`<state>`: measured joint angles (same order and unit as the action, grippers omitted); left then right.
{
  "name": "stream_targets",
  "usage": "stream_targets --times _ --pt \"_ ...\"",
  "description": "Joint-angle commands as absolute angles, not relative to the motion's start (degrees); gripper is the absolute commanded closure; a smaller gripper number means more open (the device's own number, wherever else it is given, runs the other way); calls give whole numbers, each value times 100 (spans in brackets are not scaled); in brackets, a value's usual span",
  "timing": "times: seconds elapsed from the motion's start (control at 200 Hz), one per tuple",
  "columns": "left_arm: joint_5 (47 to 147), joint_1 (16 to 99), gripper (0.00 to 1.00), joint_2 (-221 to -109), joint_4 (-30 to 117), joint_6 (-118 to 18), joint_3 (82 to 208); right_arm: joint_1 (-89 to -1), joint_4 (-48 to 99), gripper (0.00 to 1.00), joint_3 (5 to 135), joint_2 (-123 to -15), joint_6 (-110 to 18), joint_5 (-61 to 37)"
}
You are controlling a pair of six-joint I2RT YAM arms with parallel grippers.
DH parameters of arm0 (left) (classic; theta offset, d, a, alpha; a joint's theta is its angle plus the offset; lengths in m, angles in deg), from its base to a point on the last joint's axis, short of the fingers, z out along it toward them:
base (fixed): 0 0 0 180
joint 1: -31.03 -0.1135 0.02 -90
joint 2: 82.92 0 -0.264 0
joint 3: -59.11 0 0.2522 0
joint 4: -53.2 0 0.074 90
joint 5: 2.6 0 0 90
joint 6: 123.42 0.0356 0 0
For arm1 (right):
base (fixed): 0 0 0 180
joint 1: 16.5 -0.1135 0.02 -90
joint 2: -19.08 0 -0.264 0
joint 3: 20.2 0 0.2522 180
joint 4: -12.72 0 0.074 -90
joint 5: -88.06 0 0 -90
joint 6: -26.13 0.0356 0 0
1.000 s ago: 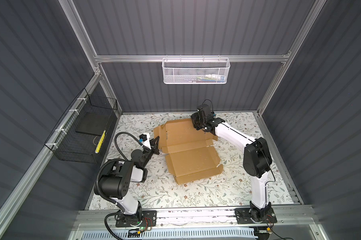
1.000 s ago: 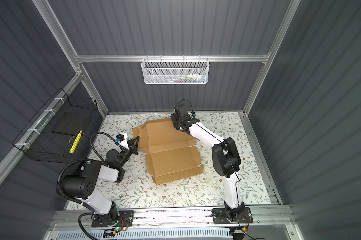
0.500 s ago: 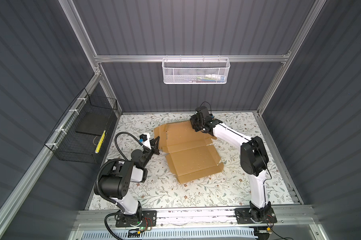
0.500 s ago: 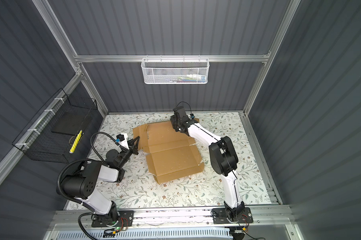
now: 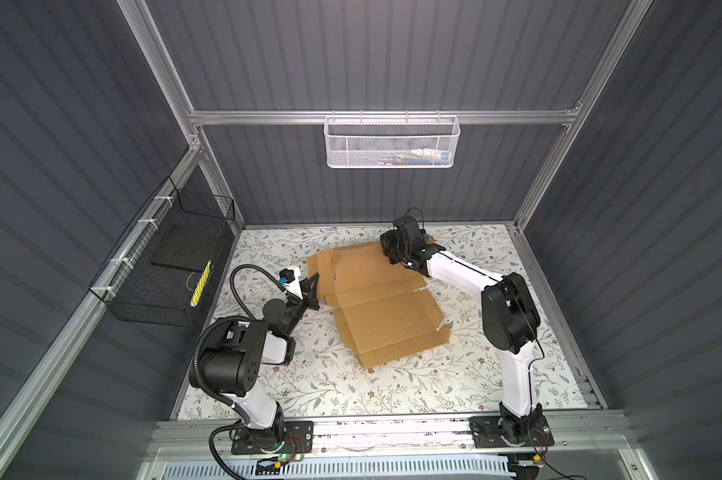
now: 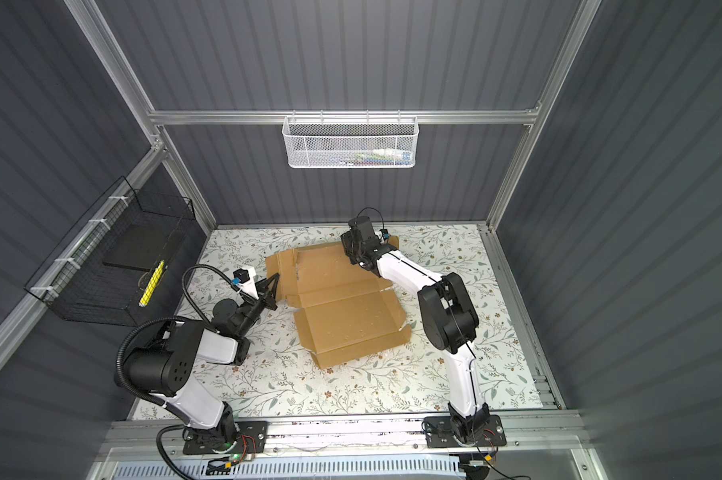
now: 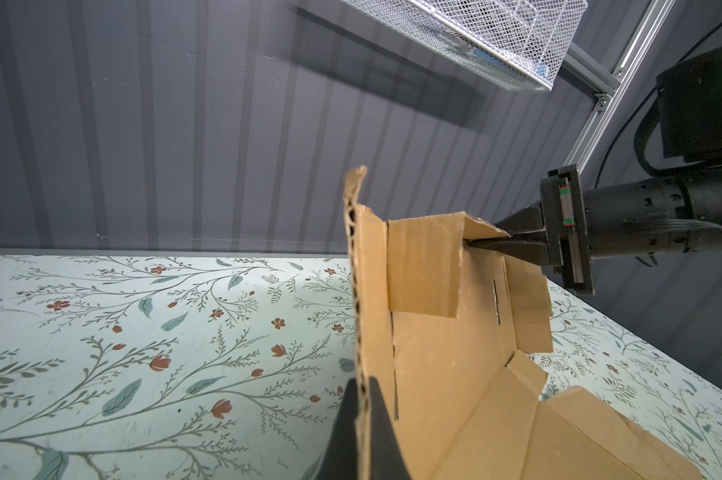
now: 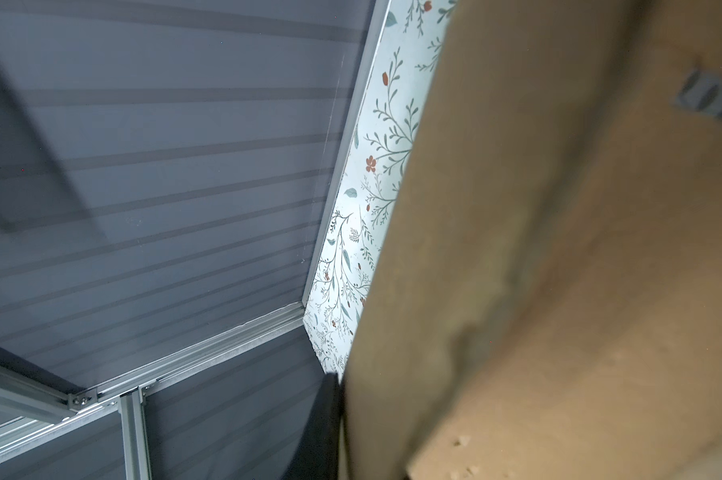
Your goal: Fold the paper box
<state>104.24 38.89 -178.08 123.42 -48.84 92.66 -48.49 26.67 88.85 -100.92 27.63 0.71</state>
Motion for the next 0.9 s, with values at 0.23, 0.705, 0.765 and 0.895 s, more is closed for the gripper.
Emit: stream_targets --times 0.23,0.705,0.765,0.895 --pt "10323 3929 80 -17743 12619 -5055 9038 -4835 2031 97 8399 -9845 2612 -146" --pt "10074 3920 54 -16015 9533 -5258 9356 -4884 1119 98 7572 -9448 2526 -338" --pt "9967 3920 54 -15675 8688 -5122 9582 -4893 853 98 7423 -9438 2535 -432" --pt "9642 3911 53 -14980 7202 -4882 9925 -4887 258 98 7086 -9446 2542 -642"
